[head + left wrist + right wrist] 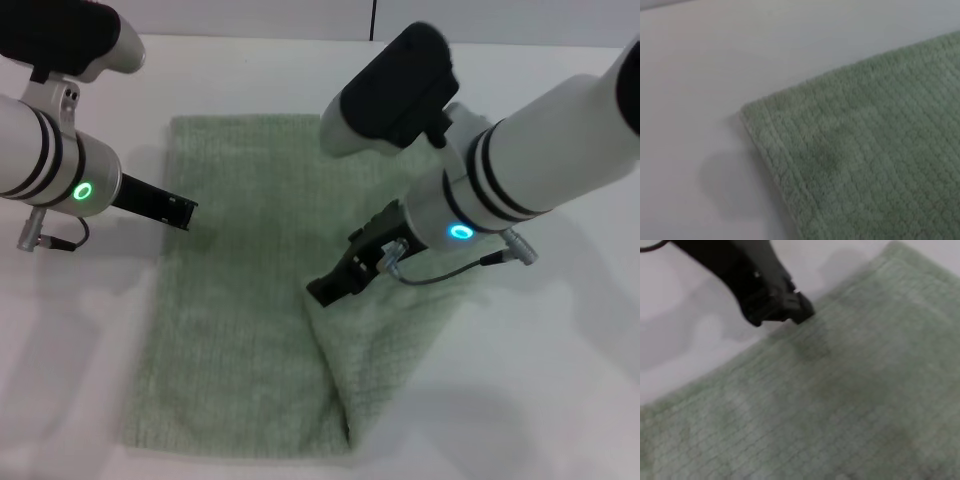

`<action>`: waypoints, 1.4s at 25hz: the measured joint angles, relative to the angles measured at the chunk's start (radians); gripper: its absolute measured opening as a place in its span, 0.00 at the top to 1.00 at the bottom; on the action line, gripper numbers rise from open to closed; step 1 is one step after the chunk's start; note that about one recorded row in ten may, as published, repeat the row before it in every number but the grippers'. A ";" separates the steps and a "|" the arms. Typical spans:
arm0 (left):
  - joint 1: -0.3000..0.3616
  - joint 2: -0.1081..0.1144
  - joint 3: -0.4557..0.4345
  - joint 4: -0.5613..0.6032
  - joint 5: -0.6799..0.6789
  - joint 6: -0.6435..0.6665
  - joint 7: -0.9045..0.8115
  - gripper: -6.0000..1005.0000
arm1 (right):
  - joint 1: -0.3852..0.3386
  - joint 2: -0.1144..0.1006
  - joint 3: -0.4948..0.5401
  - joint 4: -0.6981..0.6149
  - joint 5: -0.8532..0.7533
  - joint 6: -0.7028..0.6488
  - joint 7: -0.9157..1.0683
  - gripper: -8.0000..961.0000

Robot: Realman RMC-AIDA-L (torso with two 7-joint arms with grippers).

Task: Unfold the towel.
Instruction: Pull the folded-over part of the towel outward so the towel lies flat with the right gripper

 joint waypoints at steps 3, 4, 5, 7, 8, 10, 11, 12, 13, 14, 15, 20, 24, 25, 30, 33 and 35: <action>-0.003 -0.001 0.000 0.006 0.000 0.001 -0.001 1.00 | 0.003 0.000 -0.011 0.000 0.001 0.003 0.000 0.14; -0.003 -0.001 0.000 0.007 0.000 0.001 -0.001 1.00 | 0.003 0.000 -0.013 0.000 0.002 0.003 0.000 0.15; -0.003 -0.002 0.000 0.007 0.000 0.003 -0.001 1.00 | 0.004 0.000 -0.015 -0.003 0.004 -0.001 0.000 0.15; -0.003 -0.002 0.000 0.008 0.000 0.004 -0.001 1.00 | 0.004 0.000 -0.015 -0.004 0.005 -0.003 0.000 0.15; -0.002 -0.002 0.001 0.008 0.000 0.004 -0.001 1.00 | 0.005 0.001 -0.016 -0.005 0.007 -0.005 -0.001 0.15; 0.000 -0.002 0.001 0.009 0.000 0.004 -0.002 1.00 | 0.007 0.002 -0.020 -0.006 0.013 -0.007 -0.001 0.16; 0.000 -0.002 0.001 0.009 0.000 0.004 -0.002 1.00 | 0.007 0.002 -0.020 -0.006 0.013 -0.007 -0.001 0.16; 0.001 -0.002 0.004 0.009 0.000 0.002 -0.003 1.00 | 0.008 0.002 -0.022 -0.008 0.015 -0.008 -0.001 0.16; 0.001 -0.002 0.004 0.009 0.000 0.002 -0.003 1.00 | 0.009 0.003 -0.026 -0.012 0.015 -0.009 -0.001 0.16; 0.001 -0.002 0.007 0.009 0.000 0.002 -0.003 1.00 | 0.011 0.003 -0.029 -0.016 0.016 -0.010 -0.001 0.16; 0.002 -0.002 0.016 0.009 0.000 0.001 -0.005 1.00 | 0.016 0.003 -0.040 -0.027 0.018 -0.019 -0.003 0.16; 0.000 -0.001 0.030 0.006 0.000 -0.003 -0.006 1.00 | 0.021 0.003 -0.051 -0.035 0.040 -0.026 -0.009 0.17; 0.001 -0.001 0.030 0.001 0.000 -0.008 -0.007 1.00 | 0.027 0.003 -0.055 -0.035 0.042 -0.010 -0.007 0.18; 0.002 -0.001 0.031 -0.002 0.000 -0.010 -0.008 1.00 | 0.027 0.003 -0.055 -0.035 0.038 -0.005 -0.007 0.18; 0.003 0.000 0.032 -0.004 0.000 -0.013 -0.008 1.00 | 0.027 0.001 -0.046 -0.038 0.033 -0.002 -0.014 0.18; 0.003 0.001 0.032 -0.004 0.000 -0.013 -0.008 1.00 | 0.028 0.000 -0.046 -0.039 0.030 -0.001 -0.021 0.37; 0.001 0.001 0.032 -0.004 0.000 -0.013 -0.008 1.00 | 0.030 0.000 -0.045 -0.040 0.020 0.004 -0.026 0.46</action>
